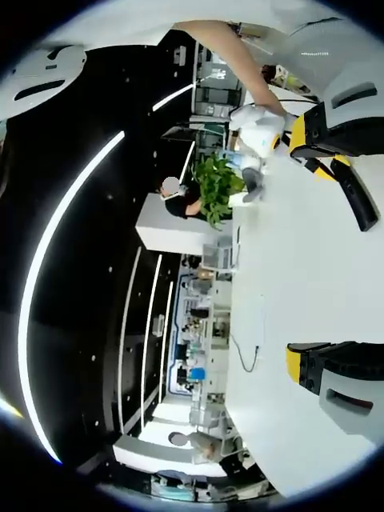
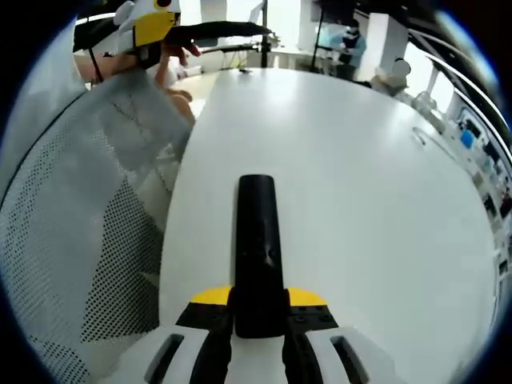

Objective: Press the specified remote control buttons in sequence, fully releasing each button before pressing the next.

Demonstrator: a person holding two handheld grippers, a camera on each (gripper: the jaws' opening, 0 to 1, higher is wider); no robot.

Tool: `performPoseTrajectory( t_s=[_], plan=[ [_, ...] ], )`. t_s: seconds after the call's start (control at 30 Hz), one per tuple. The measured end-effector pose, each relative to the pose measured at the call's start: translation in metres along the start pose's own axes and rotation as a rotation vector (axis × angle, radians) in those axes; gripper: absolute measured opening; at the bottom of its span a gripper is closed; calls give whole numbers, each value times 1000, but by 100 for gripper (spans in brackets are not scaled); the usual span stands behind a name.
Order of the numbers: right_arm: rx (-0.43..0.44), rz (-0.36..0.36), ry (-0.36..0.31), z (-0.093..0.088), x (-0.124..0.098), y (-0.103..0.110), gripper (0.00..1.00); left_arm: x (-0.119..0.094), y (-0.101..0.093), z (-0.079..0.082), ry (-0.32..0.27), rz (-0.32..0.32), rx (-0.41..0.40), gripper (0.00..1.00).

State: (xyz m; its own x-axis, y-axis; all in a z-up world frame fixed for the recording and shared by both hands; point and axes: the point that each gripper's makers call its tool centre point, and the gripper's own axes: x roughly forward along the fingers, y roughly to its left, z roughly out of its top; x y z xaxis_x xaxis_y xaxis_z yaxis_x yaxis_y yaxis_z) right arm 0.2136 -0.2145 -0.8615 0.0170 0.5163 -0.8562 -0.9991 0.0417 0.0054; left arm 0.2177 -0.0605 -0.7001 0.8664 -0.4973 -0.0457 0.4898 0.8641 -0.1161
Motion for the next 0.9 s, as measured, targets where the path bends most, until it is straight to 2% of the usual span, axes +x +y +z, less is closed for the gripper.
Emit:
performPoseTrajectory(
  t_s=[0.2,0.47,0.57,0.63,0.9],
  plan=[
    [19,16,-3,1,2,-4,20,-4,3,-1,-1,4,-4,100],
    [-9,37,-21,-1,2,-5,20,-4,3,-13,65,-8,14,100],
    [-44,16,-41,-1,2,-4,20,-2,0,-13,88,-16,4,100],
    [-63,-3,-65,-2,2,-3,21,-2,0,-15,92,-20,-13,100],
    [-26,-15,-195,0,2,-5,21,-3,2,-18,96,-16,-13,100]
  ],
)
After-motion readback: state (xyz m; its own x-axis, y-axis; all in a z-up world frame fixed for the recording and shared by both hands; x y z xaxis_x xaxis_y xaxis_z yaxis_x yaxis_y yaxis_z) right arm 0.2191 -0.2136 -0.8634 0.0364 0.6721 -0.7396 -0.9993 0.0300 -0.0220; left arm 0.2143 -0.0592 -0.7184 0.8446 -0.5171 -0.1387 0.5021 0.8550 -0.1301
